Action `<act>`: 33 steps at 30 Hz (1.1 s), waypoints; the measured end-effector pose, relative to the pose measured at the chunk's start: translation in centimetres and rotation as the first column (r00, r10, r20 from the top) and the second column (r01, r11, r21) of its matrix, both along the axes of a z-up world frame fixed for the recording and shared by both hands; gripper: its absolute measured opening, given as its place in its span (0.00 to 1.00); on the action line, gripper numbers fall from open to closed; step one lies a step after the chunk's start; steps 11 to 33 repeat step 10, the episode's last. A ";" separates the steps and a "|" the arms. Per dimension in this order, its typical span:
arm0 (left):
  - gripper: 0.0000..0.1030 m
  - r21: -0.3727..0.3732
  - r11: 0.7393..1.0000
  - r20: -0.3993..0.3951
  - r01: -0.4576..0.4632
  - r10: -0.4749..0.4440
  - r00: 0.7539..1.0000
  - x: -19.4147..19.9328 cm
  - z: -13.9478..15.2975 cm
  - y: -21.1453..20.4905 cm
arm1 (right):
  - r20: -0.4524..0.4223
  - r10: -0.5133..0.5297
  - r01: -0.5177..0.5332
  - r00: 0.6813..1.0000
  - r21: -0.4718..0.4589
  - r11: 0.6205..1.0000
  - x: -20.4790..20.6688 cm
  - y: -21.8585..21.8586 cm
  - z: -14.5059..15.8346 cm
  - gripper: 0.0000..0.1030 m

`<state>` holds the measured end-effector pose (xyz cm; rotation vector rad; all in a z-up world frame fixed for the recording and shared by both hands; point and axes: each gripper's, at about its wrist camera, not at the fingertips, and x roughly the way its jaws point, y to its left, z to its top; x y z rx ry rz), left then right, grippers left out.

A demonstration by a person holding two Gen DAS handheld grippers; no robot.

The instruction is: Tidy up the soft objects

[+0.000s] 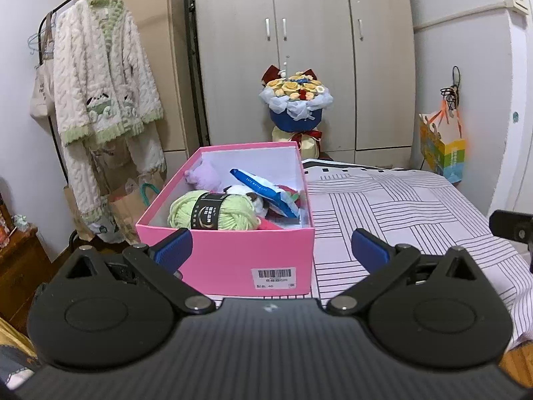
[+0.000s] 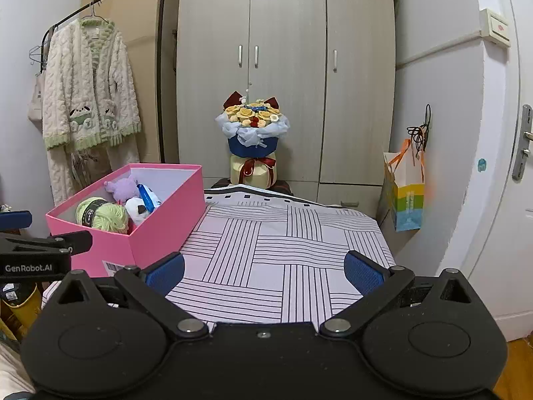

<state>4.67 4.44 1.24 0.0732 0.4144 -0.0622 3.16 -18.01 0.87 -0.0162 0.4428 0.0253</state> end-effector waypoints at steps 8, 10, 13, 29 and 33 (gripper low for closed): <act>1.00 0.010 0.999 -0.001 -0.031 0.031 1.000 0.3 0.1 0.4 | -0.027 -0.043 0.043 0.999 -0.001 0.999 0.8 -0.2 -0.4 1.00; 1.00 0.007 1.000 -0.002 -0.030 0.030 1.000 0.2 0.1 0.3 | -0.028 -0.048 0.048 0.998 0.001 0.999 0.7 -0.4 -0.4 1.00; 1.00 0.007 1.000 -0.002 -0.030 0.030 1.000 0.2 0.1 0.3 | -0.028 -0.048 0.048 0.998 0.001 0.999 0.7 -0.4 -0.4 1.00; 1.00 0.007 1.000 -0.002 -0.030 0.030 1.000 0.2 0.1 0.3 | -0.028 -0.048 0.048 0.998 0.001 0.999 0.7 -0.4 -0.4 1.00; 1.00 0.007 1.000 -0.002 -0.030 0.030 1.000 0.2 0.1 0.3 | -0.028 -0.048 0.048 0.998 0.001 0.999 0.7 -0.4 -0.4 1.00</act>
